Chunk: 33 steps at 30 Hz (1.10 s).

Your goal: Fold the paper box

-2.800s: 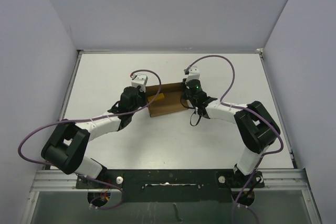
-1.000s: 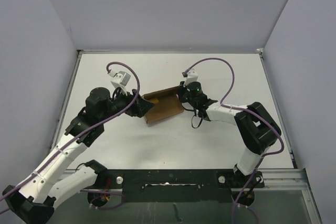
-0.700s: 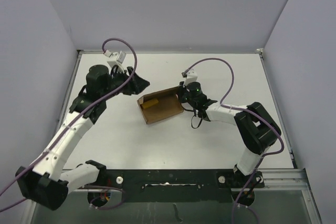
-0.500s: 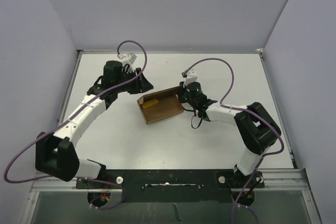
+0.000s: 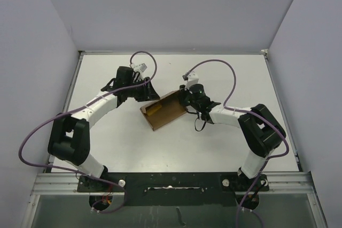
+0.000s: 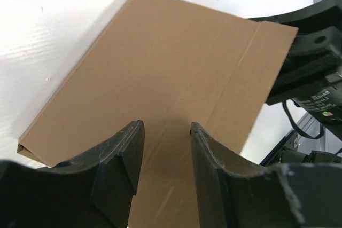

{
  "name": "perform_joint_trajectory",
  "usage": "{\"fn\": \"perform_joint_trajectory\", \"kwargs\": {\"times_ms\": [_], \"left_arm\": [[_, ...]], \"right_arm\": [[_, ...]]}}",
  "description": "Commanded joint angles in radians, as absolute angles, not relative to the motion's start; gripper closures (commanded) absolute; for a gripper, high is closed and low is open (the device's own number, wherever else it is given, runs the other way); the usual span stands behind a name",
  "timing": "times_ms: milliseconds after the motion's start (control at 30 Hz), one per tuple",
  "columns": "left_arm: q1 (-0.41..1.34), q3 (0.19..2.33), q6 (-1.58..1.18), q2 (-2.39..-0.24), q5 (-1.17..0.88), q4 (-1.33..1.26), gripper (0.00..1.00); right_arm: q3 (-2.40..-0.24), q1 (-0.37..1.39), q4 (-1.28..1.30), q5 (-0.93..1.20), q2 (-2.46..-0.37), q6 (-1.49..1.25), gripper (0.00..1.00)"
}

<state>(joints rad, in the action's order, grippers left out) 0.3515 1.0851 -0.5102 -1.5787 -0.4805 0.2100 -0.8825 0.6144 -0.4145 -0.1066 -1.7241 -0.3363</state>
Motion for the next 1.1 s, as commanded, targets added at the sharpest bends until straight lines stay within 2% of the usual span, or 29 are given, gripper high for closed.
{"fn": "perform_joint_trajectory", "kwargs": {"times_ms": [0,400,567,867,1033,1067], "left_arm": [[0.353,1.071,-0.487,-1.624,-0.504,0.158,0.62],[0.350,1.060,-0.487,-1.664,-0.499,0.146,0.62],[0.350,1.063,-0.488,-1.670,-0.498,0.146,0.62],[0.358,1.043,-0.493,-1.675,-0.496,0.125,0.63],[0.399,1.014,-0.482,-1.694,-0.473,0.126,0.70],[0.405,1.004,-0.482,-1.699,-0.472,0.123,0.72]], "right_arm": [[-0.869,0.624,-0.437,-0.050,-1.689,-0.297,0.74],[-0.880,0.607,-0.371,0.076,-1.597,-0.186,0.45],[-0.884,0.533,-0.278,0.230,-1.534,-0.175,0.38],[-0.823,0.388,-0.094,0.598,-1.330,0.051,0.37],[-0.949,0.342,0.050,0.859,-1.311,0.247,0.39],[-0.978,0.356,0.076,0.871,-1.319,0.267,0.43]]}}
